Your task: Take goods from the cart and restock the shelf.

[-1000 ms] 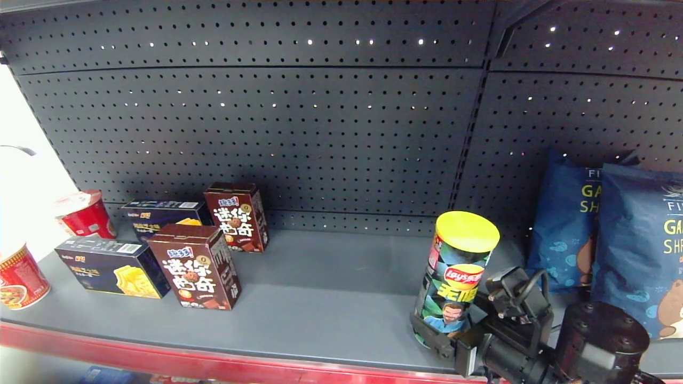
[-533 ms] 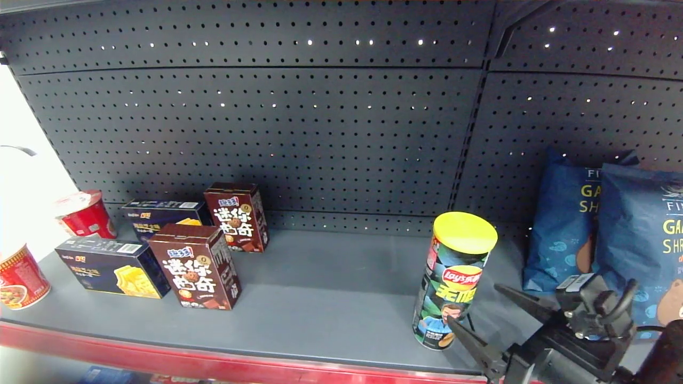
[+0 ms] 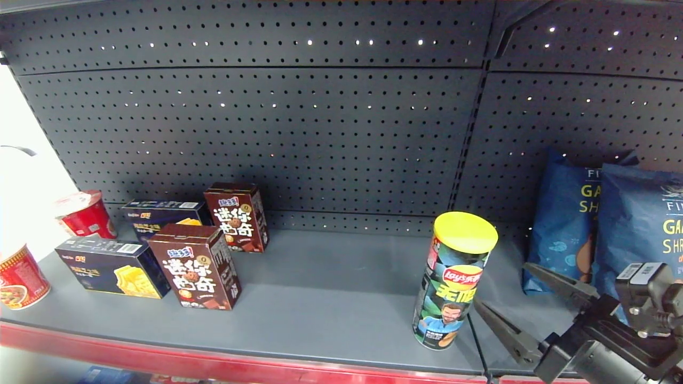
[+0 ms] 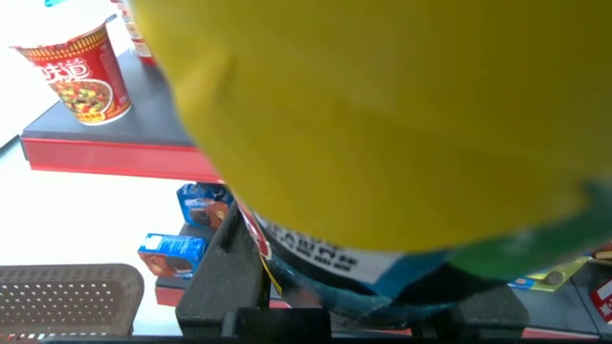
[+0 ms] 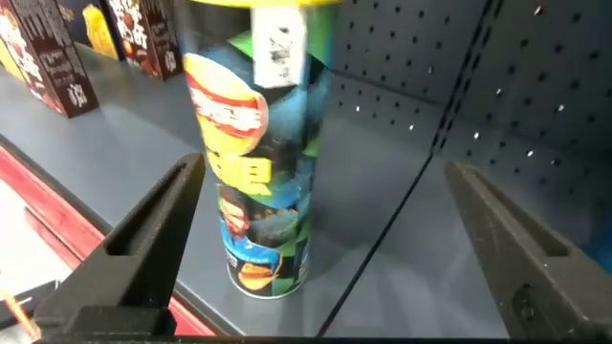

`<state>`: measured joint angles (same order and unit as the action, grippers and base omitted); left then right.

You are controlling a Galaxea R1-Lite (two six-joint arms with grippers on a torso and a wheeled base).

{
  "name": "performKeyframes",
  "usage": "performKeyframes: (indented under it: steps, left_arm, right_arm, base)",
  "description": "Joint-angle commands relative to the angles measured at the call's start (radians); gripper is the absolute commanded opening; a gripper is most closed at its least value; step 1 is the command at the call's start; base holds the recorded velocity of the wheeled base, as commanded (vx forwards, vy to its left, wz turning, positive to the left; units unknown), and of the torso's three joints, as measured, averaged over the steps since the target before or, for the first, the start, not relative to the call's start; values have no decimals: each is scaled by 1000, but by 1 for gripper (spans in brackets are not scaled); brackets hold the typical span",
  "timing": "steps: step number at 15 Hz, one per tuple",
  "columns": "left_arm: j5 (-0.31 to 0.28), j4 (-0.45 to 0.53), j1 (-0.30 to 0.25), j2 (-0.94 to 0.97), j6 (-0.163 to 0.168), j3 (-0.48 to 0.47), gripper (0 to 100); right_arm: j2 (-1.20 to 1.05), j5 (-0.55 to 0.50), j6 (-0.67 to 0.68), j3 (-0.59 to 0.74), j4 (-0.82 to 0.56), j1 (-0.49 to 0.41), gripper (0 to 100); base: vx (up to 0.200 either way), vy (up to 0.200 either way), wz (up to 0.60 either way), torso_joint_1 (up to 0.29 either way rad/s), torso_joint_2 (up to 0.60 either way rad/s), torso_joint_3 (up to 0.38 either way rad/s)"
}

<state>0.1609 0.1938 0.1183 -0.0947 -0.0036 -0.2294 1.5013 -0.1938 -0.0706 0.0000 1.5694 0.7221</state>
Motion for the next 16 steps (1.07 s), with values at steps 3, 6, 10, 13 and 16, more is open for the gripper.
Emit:
performKeyframes:
  steps: [3,6,10,13,16]
  left_arm:
    - [-1,-1,0,-2,1,2,0]
    - [0,-1,0,0,1,4,0]
    - [0,-5,0,0,-1,19,0]
    - [0,-7,0,0,1,30,0]
    - [2,-7,-2,0,2,31,0]
  right_arm:
    - [-73,10,-44,-8,-32,-1,100]
    - [-170,7,-63,-32,-123,-12,100]
    - [-292,1,-112,0,-227,-72,100]
    - [-458,-6,-115,0,-374,-133,100]
    - [-730,-10,-110,-3,-709,-211,100]
  base:
    - [0,0,0,0,0,0]
    - [0,0,0,0,0,0]
    - [0,0,0,0,0,0]
    - [0,0,0,0,0,0]
    - [0,0,0,0,0,0]
